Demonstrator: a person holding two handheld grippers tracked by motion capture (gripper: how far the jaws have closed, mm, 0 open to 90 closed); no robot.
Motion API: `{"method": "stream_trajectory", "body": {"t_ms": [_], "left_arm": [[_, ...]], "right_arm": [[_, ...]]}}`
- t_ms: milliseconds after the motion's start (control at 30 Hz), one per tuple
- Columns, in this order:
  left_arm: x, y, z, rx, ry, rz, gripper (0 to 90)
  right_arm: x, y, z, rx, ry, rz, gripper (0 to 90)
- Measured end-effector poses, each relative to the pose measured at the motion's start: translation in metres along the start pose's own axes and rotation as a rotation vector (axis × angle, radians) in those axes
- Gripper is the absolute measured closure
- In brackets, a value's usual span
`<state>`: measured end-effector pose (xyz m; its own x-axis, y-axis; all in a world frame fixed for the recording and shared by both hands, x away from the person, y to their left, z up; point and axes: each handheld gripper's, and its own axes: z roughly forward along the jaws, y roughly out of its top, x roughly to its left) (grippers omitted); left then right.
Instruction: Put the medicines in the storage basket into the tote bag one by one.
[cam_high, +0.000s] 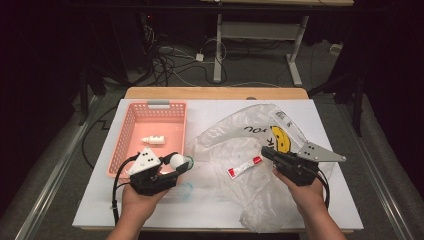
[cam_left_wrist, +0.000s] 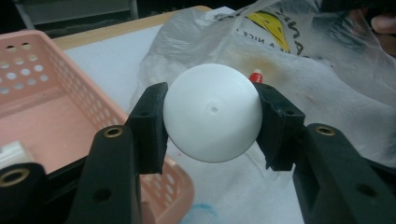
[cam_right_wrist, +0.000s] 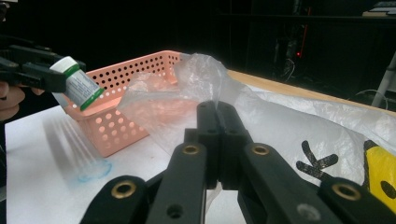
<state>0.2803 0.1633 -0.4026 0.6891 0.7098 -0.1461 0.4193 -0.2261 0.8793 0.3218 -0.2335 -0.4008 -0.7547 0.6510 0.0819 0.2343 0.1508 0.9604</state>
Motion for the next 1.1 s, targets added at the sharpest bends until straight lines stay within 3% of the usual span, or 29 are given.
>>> {"method": "stream_trajectory", "body": {"t_ms": [300, 600, 867, 1100], "left_arm": [[-0.03, 0.005, 0.031, 0.043, -0.066, 0.054, 49.0], [-0.058, 0.019, 0.081, 0.097, -0.129, 0.117, 48.9], [-0.078, 0.026, 0.128, 0.127, -0.145, 0.165, 48.9], [-0.088, 0.025, 0.161, 0.141, -0.166, 0.17, 48.8]], "right_arm": [[0.001, 0.001, 0.001, -0.004, 0.001, 0.005, 90.0], [0.001, 0.002, 0.005, -0.004, 0.008, -0.003, 90.0], [-0.002, 0.004, 0.001, -0.021, -0.008, 0.003, 90.0], [-0.005, 0.004, 0.0, -0.032, -0.016, 0.009, 90.0]]}}
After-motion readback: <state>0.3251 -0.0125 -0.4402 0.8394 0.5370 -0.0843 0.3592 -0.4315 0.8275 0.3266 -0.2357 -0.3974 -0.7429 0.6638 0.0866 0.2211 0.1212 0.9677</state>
